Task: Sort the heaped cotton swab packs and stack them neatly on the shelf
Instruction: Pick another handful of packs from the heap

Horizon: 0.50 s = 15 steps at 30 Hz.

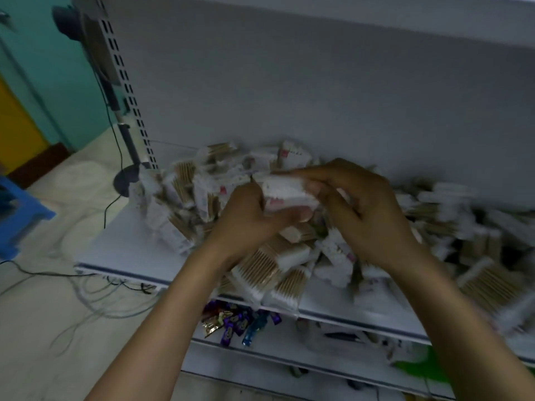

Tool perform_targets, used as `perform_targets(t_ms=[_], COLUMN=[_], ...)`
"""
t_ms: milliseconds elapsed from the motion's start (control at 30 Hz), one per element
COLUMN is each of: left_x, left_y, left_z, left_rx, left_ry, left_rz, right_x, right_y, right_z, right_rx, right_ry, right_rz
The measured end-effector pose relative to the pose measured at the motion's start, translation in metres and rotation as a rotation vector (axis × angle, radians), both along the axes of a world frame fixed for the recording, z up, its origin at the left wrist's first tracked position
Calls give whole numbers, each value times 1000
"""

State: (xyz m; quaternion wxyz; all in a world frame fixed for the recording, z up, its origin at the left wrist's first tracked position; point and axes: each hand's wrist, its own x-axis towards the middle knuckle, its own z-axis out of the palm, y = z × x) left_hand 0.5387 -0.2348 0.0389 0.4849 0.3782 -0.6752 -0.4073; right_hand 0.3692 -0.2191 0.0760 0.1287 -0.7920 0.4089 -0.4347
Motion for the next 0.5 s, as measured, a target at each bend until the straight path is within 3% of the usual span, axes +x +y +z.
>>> perform_targets(t_ms=[100,167,233,300,500], left_x=[19,35,46,51,49], left_y=[10,17,24,30,38], left_z=[-6,-17,-29,-37,-49], left_rx=[-32,6,75,133,232], left_ry=[65,142,197,200,242], left_rz=[146,227,283,295,289], right_x=[2,-2,-2,2,9], right_y=[-5,-13,-18,-22,-25], right_z=[-7,-21,-41,-63,-76], right_rx=[48,213,383,364,161], right_ry=[-193,2,352,589,635], right_rz=[-183,-267,-253,-208,-308])
